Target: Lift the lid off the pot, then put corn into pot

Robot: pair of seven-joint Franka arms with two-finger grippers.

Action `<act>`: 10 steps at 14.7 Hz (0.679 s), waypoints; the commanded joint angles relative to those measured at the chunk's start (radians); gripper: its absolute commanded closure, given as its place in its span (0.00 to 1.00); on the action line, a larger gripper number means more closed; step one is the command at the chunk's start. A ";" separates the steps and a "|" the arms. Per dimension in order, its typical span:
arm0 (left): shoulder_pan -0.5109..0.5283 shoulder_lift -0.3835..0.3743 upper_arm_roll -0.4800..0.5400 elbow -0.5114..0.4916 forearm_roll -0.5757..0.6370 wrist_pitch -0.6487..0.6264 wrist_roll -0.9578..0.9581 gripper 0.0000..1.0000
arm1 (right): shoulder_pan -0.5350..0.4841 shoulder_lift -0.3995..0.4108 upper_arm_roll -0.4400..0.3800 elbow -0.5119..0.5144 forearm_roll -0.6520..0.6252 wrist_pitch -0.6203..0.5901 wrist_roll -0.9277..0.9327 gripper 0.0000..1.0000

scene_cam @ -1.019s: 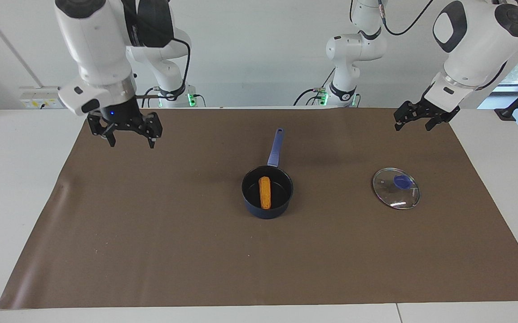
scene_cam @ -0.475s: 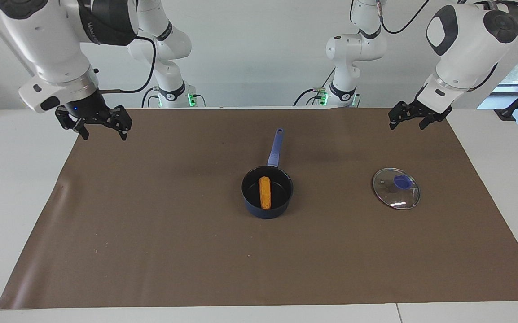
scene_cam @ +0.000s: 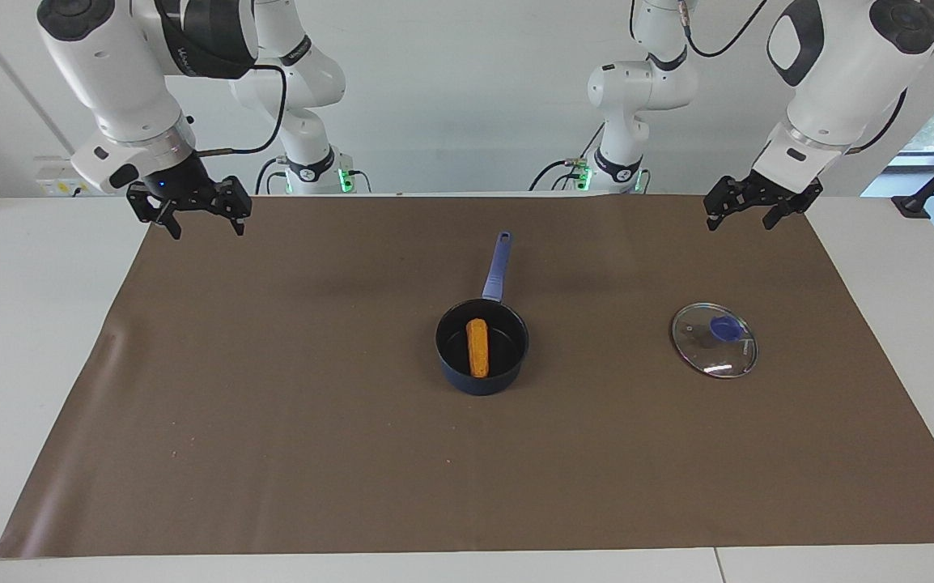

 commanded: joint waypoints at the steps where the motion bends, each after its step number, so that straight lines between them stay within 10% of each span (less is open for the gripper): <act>1: 0.009 -0.010 -0.007 0.001 0.010 -0.013 -0.013 0.00 | -0.027 0.031 0.005 0.027 0.013 0.001 -0.032 0.00; 10: 0.007 -0.012 -0.006 -0.002 0.005 -0.009 -0.010 0.00 | -0.026 0.054 0.005 0.082 0.014 -0.048 -0.033 0.00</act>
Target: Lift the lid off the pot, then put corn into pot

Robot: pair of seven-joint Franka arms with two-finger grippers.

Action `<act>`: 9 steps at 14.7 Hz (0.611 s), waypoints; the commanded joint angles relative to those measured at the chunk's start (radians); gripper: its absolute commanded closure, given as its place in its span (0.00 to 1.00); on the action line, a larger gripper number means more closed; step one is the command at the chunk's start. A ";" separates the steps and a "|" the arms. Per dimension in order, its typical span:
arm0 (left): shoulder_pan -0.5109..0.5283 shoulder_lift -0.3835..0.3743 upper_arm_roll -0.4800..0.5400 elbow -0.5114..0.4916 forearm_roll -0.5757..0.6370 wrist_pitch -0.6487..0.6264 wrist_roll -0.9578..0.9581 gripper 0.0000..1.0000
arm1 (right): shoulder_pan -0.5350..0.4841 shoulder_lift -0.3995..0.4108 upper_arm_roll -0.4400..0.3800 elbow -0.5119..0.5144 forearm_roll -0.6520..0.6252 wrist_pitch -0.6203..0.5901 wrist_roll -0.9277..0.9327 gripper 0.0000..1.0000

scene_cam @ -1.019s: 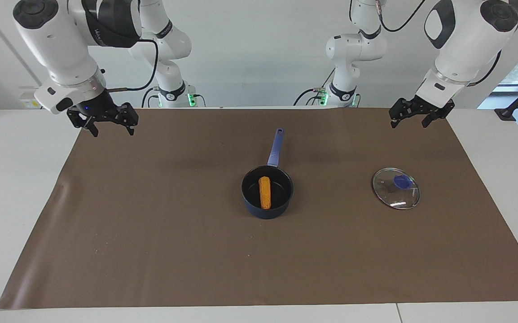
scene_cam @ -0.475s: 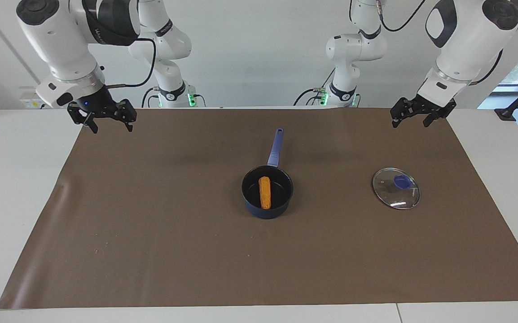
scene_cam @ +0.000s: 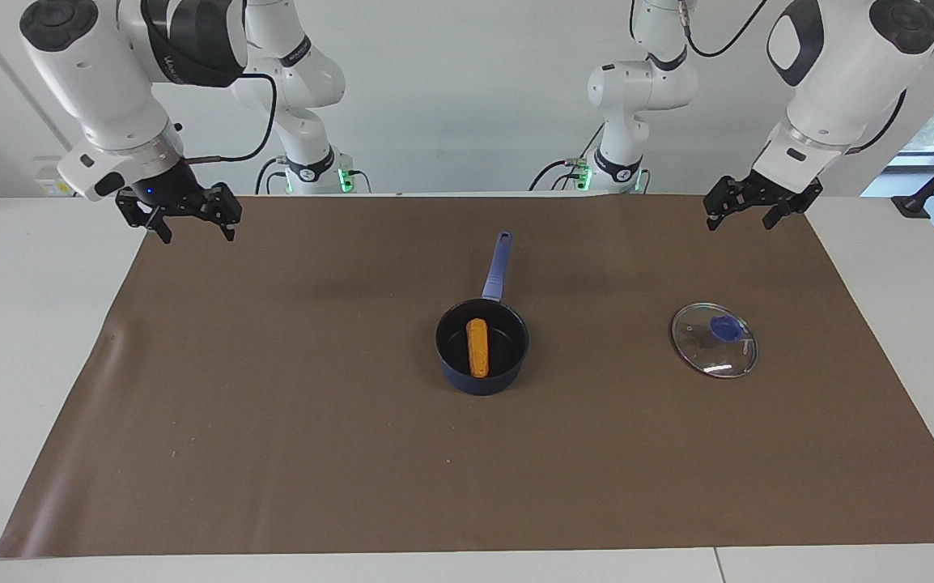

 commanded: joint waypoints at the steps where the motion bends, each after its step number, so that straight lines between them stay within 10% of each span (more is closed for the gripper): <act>1: 0.006 -0.013 -0.005 -0.007 0.005 -0.006 -0.011 0.00 | -0.023 0.024 0.005 0.066 0.016 -0.075 -0.033 0.00; 9: 0.003 -0.013 -0.005 -0.007 0.005 -0.006 -0.011 0.00 | -0.032 0.044 0.004 0.103 0.030 -0.100 -0.033 0.00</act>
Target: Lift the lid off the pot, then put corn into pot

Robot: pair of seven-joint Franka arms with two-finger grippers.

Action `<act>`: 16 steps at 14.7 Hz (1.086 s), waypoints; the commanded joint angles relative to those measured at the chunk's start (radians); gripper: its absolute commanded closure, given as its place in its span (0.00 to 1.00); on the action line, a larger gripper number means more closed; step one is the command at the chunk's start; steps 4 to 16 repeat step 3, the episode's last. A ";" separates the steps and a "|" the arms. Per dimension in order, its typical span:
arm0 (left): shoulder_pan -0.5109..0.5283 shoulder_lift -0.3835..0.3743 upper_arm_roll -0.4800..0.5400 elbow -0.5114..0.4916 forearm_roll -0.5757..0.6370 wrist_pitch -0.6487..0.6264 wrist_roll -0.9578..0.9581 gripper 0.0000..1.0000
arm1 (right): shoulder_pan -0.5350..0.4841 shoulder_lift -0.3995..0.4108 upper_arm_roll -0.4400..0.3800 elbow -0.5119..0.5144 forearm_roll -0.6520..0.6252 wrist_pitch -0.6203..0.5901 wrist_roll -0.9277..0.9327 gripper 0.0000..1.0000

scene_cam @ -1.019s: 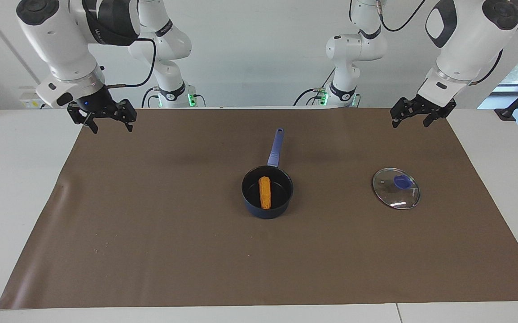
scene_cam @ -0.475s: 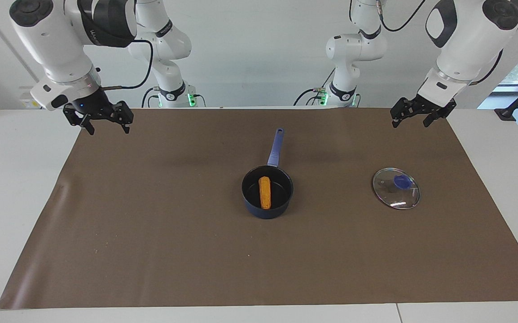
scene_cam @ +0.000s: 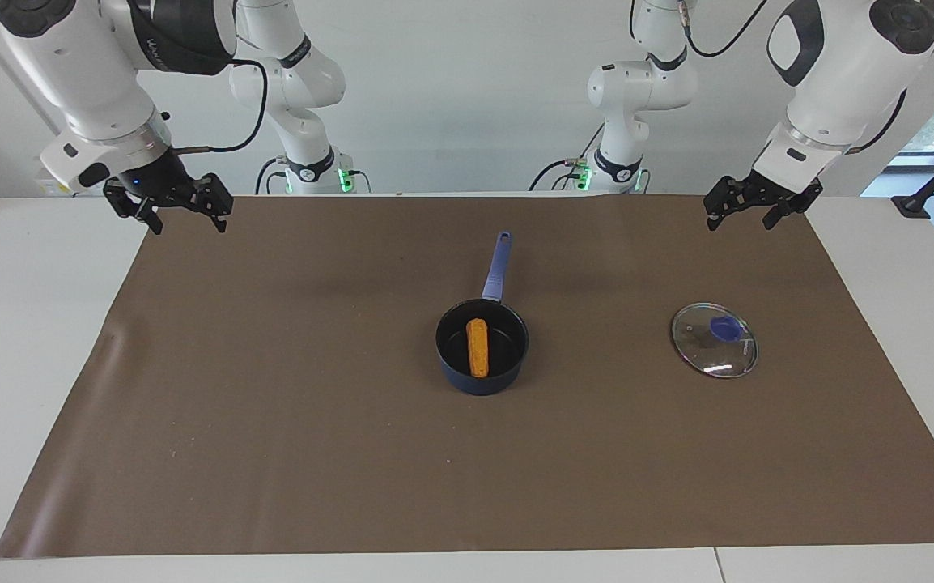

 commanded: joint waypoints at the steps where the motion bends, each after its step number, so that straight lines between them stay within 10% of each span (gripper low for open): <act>1: 0.003 -0.013 -0.005 -0.007 0.005 -0.006 -0.013 0.00 | -0.022 0.015 0.007 0.026 0.019 -0.012 -0.033 0.00; 16: 0.003 -0.013 -0.005 -0.007 0.005 -0.006 -0.013 0.00 | -0.024 0.015 0.007 0.027 0.020 0.003 -0.033 0.00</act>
